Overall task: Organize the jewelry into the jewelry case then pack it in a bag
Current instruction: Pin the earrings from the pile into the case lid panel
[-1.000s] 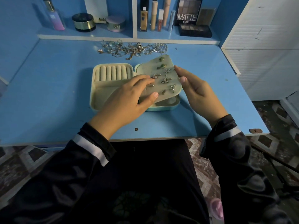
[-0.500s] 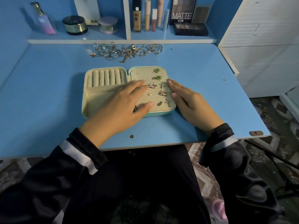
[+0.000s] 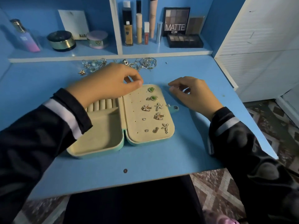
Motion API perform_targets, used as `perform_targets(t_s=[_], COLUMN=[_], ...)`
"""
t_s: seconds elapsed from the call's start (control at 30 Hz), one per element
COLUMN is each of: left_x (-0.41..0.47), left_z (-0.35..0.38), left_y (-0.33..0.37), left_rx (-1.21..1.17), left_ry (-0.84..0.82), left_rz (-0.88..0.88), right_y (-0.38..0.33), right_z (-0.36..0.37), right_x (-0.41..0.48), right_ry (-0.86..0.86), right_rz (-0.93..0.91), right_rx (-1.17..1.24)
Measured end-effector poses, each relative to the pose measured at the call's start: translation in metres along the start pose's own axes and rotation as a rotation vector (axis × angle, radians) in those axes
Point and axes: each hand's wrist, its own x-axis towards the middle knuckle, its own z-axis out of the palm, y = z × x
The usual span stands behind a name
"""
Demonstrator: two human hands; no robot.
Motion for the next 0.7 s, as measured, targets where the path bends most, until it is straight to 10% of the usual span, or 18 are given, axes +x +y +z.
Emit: perform_targets(t_s=[0.7], left_x=[0.108], left_z=[0.038], left_y=[-0.041], left_rx=[-0.051], left_ry=[0.183], left_rz=[0.087], right_y=[0.048], right_z=[0.024], right_x=[0.111], right_ry=[0.161], right_rz=[0.078], right_rx=[-0.060])
